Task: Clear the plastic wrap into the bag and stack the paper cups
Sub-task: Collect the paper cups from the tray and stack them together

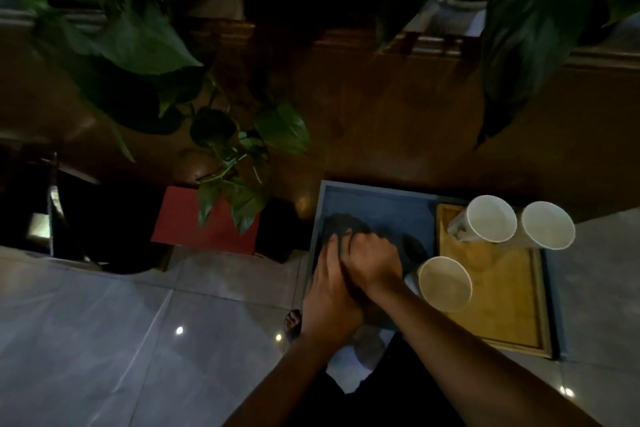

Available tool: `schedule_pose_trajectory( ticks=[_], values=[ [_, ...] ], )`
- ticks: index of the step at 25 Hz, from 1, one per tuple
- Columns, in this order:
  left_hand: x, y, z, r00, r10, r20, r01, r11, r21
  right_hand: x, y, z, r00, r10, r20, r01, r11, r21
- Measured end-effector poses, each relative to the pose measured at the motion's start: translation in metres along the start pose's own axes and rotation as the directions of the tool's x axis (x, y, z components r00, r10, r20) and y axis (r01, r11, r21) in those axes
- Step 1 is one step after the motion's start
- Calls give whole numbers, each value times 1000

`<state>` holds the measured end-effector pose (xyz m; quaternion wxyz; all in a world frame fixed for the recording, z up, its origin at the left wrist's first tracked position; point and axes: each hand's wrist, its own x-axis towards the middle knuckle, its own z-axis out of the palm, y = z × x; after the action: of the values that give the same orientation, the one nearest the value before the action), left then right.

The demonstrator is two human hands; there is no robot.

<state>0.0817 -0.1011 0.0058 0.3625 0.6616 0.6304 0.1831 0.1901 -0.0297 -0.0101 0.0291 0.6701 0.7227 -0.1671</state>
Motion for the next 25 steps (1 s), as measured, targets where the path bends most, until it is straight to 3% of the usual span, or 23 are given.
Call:
schedule_pose_trajectory(
  ticks=[2,5,11,14,17,19,20,21,23,25],
  values=[
    [12,8,2,994,111,-4,-110,988,106,2,1,5,999,45,12,-45,999,-2],
    [22,15,8,991,126,48,-133,973,190,3,2,9,995,100,23,-100,995,-5],
    [22,8,19,983,157,-98,-155,987,30,7,9,11,1000,11,3,-11,999,51],
    [22,7,24,984,129,-119,-124,991,52,11,11,7,998,58,-35,-48,968,246],
    [22,3,30,993,100,-68,-84,974,209,14,14,8,983,176,-48,-131,865,485],
    [24,3,31,995,82,-49,-62,945,322,14,14,6,933,358,44,-254,564,786],
    [24,4,30,996,73,-50,-50,927,372,14,14,4,895,429,125,-300,370,879],
    [25,6,28,996,69,-59,-40,914,404,12,14,2,872,463,155,-309,278,909],
    [25,9,25,997,57,-60,-25,902,432,6,13,-5,866,472,167,-322,271,907],
    [25,11,24,998,38,-42,-16,903,428,-8,6,-14,905,416,87,-269,403,875]
  ],
)
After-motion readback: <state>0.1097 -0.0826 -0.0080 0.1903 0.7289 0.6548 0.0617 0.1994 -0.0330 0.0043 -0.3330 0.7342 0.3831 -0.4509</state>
